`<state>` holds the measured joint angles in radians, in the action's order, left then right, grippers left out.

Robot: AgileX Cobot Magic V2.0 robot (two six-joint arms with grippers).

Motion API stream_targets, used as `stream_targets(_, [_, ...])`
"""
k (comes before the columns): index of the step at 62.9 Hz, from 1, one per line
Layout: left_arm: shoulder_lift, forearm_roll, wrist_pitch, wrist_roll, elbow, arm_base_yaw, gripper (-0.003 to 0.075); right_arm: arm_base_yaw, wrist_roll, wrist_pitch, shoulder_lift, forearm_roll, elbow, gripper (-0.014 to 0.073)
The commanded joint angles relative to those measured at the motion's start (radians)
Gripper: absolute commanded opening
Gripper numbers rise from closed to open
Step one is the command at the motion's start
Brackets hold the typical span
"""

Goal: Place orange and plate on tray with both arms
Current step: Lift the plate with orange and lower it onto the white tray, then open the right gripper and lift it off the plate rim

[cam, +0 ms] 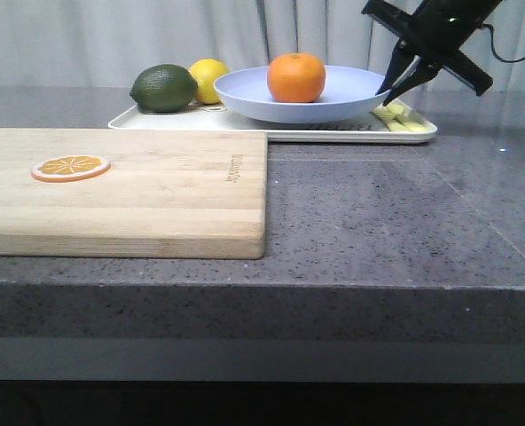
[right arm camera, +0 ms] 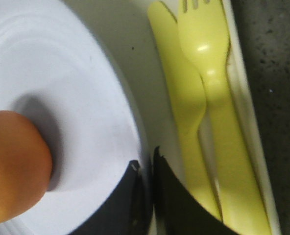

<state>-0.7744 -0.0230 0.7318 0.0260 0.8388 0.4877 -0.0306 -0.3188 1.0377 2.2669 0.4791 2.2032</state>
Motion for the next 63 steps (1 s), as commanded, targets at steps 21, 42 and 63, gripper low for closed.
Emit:
stream_targets(21, [0.004, -0.003, -0.066, 0.000, 0.026, -0.001, 0.0673, -0.011, -0.021, -0.037, -0.036, 0.029, 0.084, -0.0067])
stream_targets(42, [0.004, -0.003, -0.066, 0.000, 0.026, -0.001, 0.0673, -0.007, -0.021, -0.034, -0.036, 0.029, 0.084, 0.0059])
stream_targets(63, [0.004, -0.003, -0.066, 0.000, 0.026, -0.001, 0.0673, -0.007, 0.057, -0.011, -0.058, 0.028, 0.084, 0.0417])
